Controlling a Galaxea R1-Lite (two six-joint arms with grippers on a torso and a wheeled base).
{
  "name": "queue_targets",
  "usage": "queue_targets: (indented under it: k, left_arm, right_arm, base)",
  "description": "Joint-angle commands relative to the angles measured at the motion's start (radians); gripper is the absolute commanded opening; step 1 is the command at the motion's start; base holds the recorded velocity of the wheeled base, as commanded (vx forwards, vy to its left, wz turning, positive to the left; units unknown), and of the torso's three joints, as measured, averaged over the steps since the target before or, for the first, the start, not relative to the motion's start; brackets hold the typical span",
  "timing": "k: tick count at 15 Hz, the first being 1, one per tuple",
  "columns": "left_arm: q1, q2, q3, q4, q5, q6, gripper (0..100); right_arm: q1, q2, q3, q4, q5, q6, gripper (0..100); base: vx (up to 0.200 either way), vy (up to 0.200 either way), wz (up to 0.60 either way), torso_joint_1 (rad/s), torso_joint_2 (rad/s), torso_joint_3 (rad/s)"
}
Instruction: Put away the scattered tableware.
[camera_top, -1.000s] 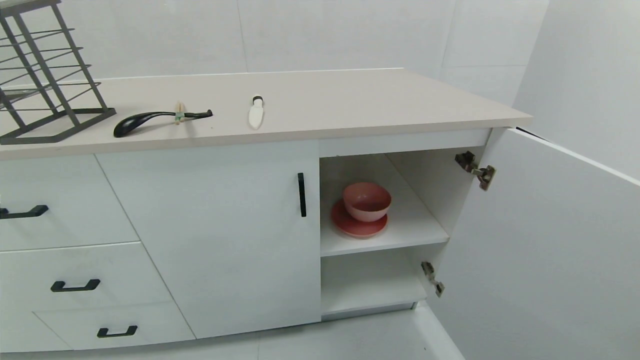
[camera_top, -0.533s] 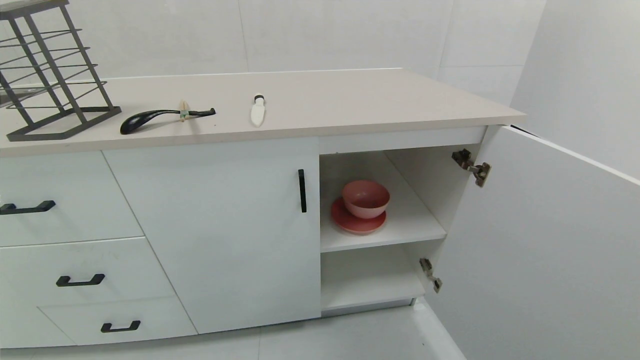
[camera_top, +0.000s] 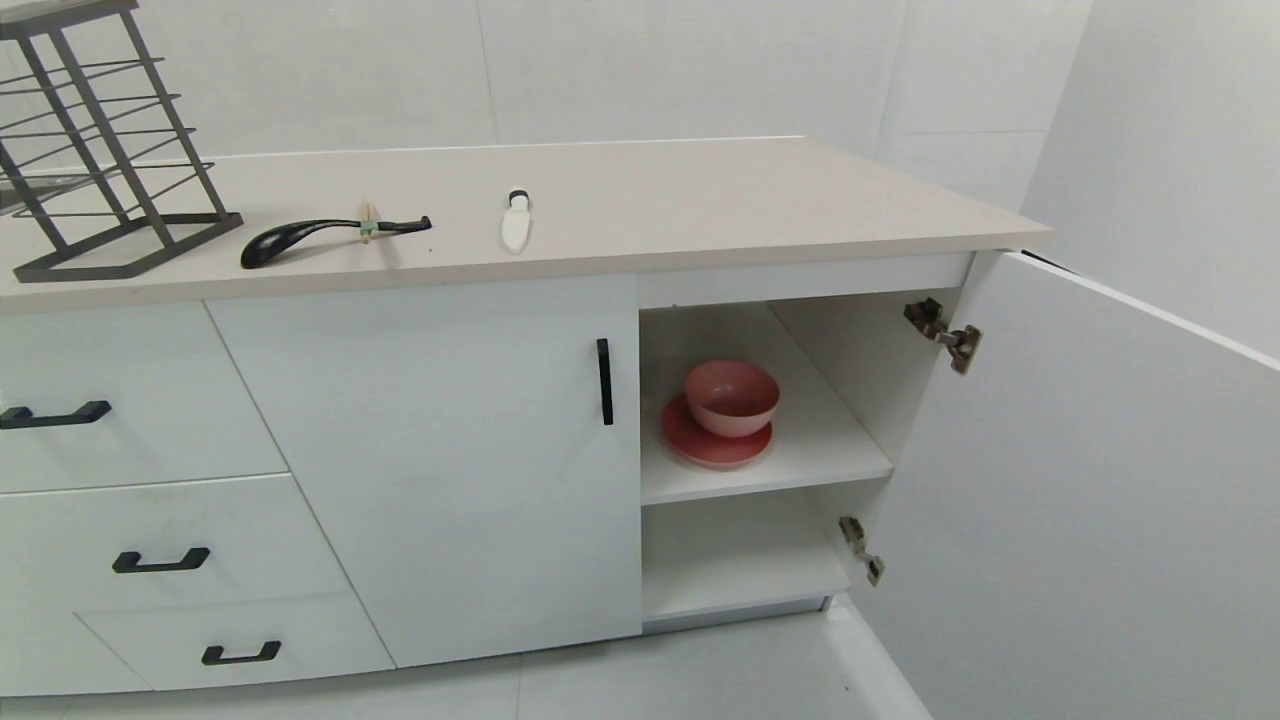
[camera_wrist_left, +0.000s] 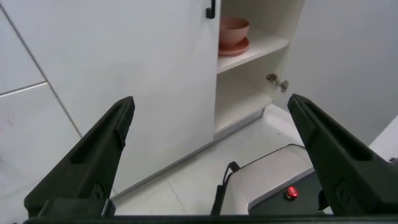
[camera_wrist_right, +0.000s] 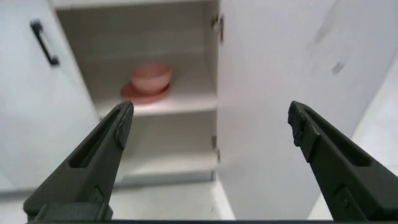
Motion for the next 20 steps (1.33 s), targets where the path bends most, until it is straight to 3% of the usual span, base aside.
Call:
queue_targets:
  k: [1, 2, 3, 4, 6, 8, 9, 11, 12, 13, 14, 15, 17, 18, 19, 20]
  left_arm:
    - [0.000, 0.002, 0.000, -0.002, 0.025, 0.013, 100]
    - [0.000, 0.002, 0.000, 0.001, 0.090, 0.027, 100]
    - [0.000, 0.002, 0.000, 0.003, 0.199, 0.057, 100]
    - [0.000, 0.002, 0.000, 0.006, 0.278, 0.094, 100]
    - [0.000, 0.002, -0.006, -0.032, 0.292, 0.090, 100]
    - [0.000, 0.002, -0.002, -0.181, 0.292, 0.033, 100]
    - [0.000, 0.002, -0.003, -0.098, 0.298, 0.028, 100]
    - [0.003, 0.002, -0.006, 0.024, 0.403, 0.051, 100]
    - [0.022, 0.004, -0.008, 0.027, 0.438, 0.059, 100]
    - [0.134, 0.001, -0.009, 0.027, 0.449, 0.102, 100]
    - [0.241, -0.033, -0.009, 0.024, 0.444, 0.174, 100]
    - [0.253, -0.047, -0.009, 0.021, 0.441, 0.175, 100]
    - [0.230, -0.080, -0.008, 0.021, 0.421, 0.103, 100]
    - [0.226, -0.094, -0.006, 0.021, 0.407, 0.085, 100]
    - [0.224, -0.094, -0.005, 0.020, 0.377, 0.073, 100]
    - [0.224, -0.094, -0.005, 0.014, 0.331, 0.040, 100]
  right_arm:
    - [0.001, -0.018, 0.012, 0.007, -0.006, -0.006, 100]
    - [0.001, -0.019, 0.021, 0.013, -0.047, -0.021, 100]
    - [-0.001, -0.018, 0.021, 0.047, -0.121, -0.037, 100]
    - [-0.001, -0.018, 0.021, 0.043, -0.124, -0.034, 100]
    - [-0.001, -0.018, 0.021, 0.043, -0.124, -0.034, 100]
    - [-0.001, -0.018, 0.021, 0.041, -0.122, -0.035, 100]
    - [0.001, -0.018, 0.021, 0.041, -0.121, -0.035, 100]
    - [0.001, -0.018, 0.021, 0.041, -0.121, -0.035, 100]
    - [0.001, -0.018, 0.021, 0.041, -0.121, -0.035, 100]
    - [0.001, -0.018, 0.021, 0.041, -0.121, -0.035, 100]
    - [0.001, -0.018, 0.021, 0.041, -0.122, -0.035, 100]
    - [0.001, -0.018, 0.021, 0.041, -0.121, -0.035, 100]
    - [0.001, -0.018, 0.021, 0.041, -0.121, -0.034, 100]
    - [0.001, -0.018, 0.021, 0.041, -0.121, -0.034, 100]
    - [0.001, -0.018, 0.021, 0.041, -0.121, -0.034, 100]
    - [0.001, -0.018, 0.021, 0.041, -0.122, -0.034, 100]
  base:
    - [0.000, 0.000, 0.00, 0.000, 0.00, 0.000]
    - [0.000, 0.000, 0.00, 0.000, 0.00, 0.000]
    - [0.000, 0.000, 0.00, 0.000, 0.00, 0.000]
    - [0.000, 0.000, 0.00, 0.000, 0.00, 0.000]
    - [0.000, 0.000, 0.00, 0.000, 0.00, 0.000]
    - [0.000, 0.000, 0.00, 0.000, 0.00, 0.000]
    - [0.000, 0.000, 0.00, 0.000, 0.00, 0.000]
    - [0.000, 0.000, 0.00, 0.000, 0.00, 0.000]
    - [0.000, 0.000, 0.00, 0.000, 0.00, 0.000]
    - [0.000, 0.000, 0.00, 0.000, 0.00, 0.000]
    - [0.000, 0.000, 0.00, 0.000, 0.00, 0.000]
    - [0.000, 0.000, 0.00, 0.000, 0.00, 0.000]
    - [0.000, 0.000, 0.00, 0.000, 0.00, 0.000]
    - [0.000, 0.000, 0.00, 0.000, 0.00, 0.000]
    - [0.000, 0.000, 0.00, 0.000, 0.00, 0.000]
    - [0.000, 0.000, 0.00, 0.000, 0.00, 0.000]
